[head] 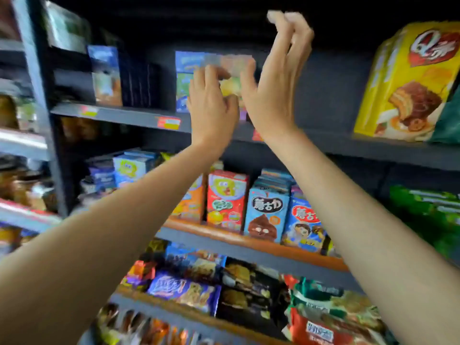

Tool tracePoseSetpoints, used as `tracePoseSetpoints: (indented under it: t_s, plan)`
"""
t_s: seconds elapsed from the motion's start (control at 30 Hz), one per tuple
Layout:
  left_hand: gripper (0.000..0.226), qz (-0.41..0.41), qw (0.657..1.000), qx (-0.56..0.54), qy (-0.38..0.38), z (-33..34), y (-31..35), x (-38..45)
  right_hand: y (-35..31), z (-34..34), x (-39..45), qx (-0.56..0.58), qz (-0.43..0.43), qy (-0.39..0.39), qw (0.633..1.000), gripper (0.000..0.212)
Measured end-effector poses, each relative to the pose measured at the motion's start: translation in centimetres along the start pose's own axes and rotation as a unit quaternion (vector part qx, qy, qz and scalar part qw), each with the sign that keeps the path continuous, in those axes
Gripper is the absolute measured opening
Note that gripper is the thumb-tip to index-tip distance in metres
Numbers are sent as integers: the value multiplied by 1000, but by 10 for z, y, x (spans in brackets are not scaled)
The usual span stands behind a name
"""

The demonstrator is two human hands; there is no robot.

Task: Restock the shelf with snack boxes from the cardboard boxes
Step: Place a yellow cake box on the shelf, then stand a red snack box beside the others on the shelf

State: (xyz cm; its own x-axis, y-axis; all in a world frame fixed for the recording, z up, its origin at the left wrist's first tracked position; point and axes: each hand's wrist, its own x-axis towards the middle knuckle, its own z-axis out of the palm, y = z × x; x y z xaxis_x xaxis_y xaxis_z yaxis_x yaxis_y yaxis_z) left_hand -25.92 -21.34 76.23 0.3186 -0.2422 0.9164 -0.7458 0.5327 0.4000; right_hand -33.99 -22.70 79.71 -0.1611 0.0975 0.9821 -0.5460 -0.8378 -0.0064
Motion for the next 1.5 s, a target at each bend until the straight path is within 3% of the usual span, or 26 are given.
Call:
tracePoseSetpoints:
  t_s: [0.13,0.23,0.3,0.37,0.47,0.67,0.83,0.97,1.03,1.13,1.23,1.37,1.5]
  plan:
    - [36,-82,991,109,12,-143,-114,-71,-121,57,-134,118,73,-92,986,48]
    - [44,-247,939,231,-66,-255,-223,-155,-212,89,-271,102,122,-281,946,56]
    - [44,-374,876,278,-128,-319,-285,-209,-266,104,-359,85,164,-443,877,61]
    - [40,-475,808,294,-189,-376,-321,-267,-310,105,-436,67,190,-613,764,61]
    - [32,-573,734,280,-233,-437,-352,-341,-341,87,-530,14,187,-764,617,55]
    - [26,-669,626,317,-245,-518,-396,-475,-364,42,-683,-69,238,-864,437,48]
    - [22,-634,592,327,-375,-518,-417,-597,-378,6,-813,-73,276,-888,361,45]
    - [29,-577,596,237,-507,-477,-450,-702,-377,-34,-942,-40,279,-939,199,43]
    - [36,-563,575,192,-562,-460,-467,-752,-376,-56,-999,-17,282,-951,129,42]
    - [40,-560,531,185,-608,-448,-485,-808,-379,-83,-1058,13,251,-963,98,47]
    - [40,-554,518,178,-627,-447,-494,-840,-383,-104,-1090,19,222,-971,90,58]
    - [37,-548,510,184,-637,-452,-494,-851,-391,-115,-1098,19,168,-980,104,56]
    - [36,-529,523,199,-638,-448,-490,-845,-394,-115,-1084,2,151,-979,137,70]
